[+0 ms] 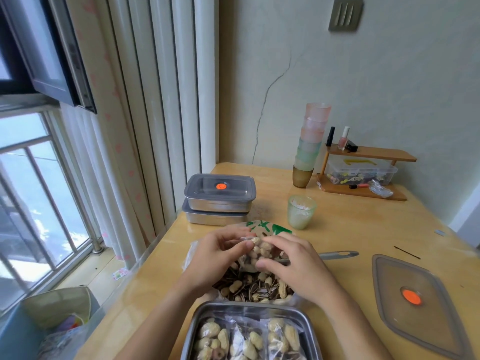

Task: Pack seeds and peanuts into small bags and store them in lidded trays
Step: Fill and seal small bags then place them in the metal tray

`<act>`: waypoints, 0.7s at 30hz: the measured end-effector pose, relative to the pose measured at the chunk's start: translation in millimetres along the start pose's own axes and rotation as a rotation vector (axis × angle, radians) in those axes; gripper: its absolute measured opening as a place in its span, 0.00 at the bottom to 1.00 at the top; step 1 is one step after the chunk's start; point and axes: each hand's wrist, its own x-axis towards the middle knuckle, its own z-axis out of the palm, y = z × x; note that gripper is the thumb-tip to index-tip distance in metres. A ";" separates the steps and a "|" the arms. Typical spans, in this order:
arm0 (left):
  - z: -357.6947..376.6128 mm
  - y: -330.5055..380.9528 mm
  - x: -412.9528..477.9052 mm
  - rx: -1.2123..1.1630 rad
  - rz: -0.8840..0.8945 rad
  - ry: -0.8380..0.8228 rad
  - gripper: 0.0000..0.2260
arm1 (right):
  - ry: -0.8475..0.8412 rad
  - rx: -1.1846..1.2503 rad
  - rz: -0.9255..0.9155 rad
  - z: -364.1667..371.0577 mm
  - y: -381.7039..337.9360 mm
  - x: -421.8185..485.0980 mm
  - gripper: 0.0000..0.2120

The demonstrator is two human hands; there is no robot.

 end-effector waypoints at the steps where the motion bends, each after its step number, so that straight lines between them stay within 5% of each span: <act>1: 0.8 3.2 -2.5 0.058 0.007 -0.008 0.07 | -0.007 -0.001 0.002 -1.4 -2.1 0.0 0.20; 11: 3.0 29.8 -54.7 0.628 0.220 0.056 0.09 | -0.118 0.026 0.011 -19.3 -41.8 -28.8 0.12; 21: -14.9 25.4 -135.1 1.016 0.319 -0.077 0.23 | -0.556 -0.105 -0.021 -22.7 -96.6 -79.6 0.17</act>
